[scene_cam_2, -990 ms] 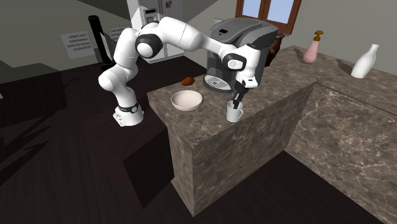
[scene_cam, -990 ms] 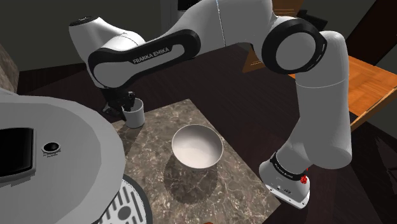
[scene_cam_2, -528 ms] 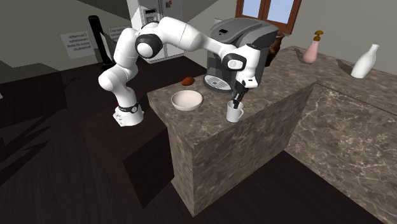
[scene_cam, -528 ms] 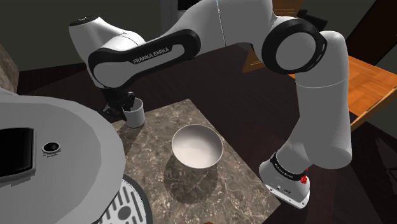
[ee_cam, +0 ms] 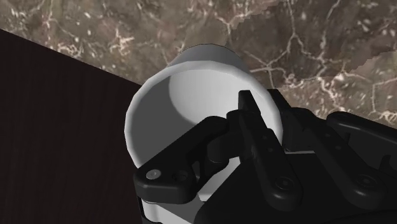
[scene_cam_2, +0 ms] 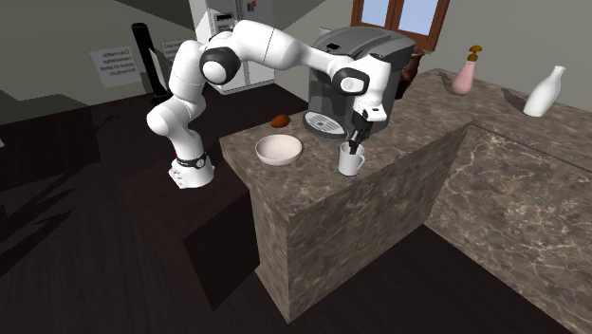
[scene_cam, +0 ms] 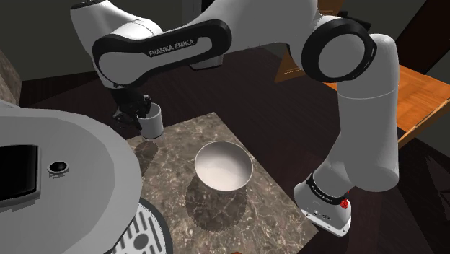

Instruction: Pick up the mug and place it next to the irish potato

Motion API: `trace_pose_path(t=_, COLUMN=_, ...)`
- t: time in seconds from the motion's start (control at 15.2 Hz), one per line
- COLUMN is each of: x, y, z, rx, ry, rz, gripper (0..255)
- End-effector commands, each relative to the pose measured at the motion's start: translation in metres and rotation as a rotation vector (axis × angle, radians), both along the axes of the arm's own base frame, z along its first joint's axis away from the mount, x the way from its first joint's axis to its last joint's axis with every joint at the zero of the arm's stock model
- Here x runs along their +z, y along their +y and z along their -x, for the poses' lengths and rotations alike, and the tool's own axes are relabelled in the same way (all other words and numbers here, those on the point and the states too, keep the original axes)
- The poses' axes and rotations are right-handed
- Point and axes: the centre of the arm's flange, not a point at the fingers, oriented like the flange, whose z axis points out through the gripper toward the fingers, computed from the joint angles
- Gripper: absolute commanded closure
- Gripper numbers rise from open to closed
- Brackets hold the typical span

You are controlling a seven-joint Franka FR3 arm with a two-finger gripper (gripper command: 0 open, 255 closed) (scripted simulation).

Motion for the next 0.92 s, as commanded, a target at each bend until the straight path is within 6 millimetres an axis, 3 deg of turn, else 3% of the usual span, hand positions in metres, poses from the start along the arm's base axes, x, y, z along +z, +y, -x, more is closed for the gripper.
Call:
trace_pose_path(t=0.0, x=0.012, y=0.0, z=0.001, rx=0.0, ry=0.0, rz=0.0, gripper=255)
trace_pose_path(t=0.86, x=0.08, y=0.0, z=0.001, rx=0.0, ry=0.0, rz=0.0, gripper=255)
